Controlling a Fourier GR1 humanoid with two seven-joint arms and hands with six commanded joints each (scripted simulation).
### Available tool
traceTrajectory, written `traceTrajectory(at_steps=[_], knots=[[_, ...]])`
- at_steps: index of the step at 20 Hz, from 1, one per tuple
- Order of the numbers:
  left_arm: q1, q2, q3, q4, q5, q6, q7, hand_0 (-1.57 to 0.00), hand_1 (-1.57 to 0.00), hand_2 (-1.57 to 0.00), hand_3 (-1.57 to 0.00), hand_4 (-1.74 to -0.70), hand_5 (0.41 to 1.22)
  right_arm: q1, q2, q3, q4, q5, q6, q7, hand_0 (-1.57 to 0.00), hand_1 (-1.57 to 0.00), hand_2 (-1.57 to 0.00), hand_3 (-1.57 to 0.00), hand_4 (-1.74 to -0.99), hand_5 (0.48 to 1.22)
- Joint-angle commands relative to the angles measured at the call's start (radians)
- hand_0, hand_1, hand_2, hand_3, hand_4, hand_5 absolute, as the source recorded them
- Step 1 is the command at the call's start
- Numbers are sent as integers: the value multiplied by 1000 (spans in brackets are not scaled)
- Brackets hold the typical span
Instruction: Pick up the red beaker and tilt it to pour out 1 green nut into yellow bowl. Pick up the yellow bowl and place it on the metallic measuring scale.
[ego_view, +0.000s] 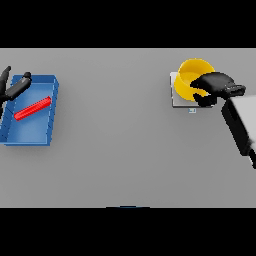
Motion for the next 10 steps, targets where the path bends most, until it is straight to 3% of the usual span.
traceTrajectory(at_steps=[1, 5, 10], knots=[[-2, -2, 2, 0, 2, 5, 0, 1, 1, 1, 1, -725, 712, -3, 1, 11, 12, 13, -4, -4, -295, -475, -601, -565, -1517, 902], [-14, 1, 2, 4, 7, 9, 5, 1, 1, 1, 1, -722, 700, -14, 4, 25, 31, 28, -16, -33, -120, -194, -311, -411, -1456, 827], [-6, 3, 0, -2, 6, 5, 5, 1, 1, 1, 1, -720, 693, 1, -9, 19, 4, 14, 27, -4, -39, -63, -103, -272, -1410, 759]])
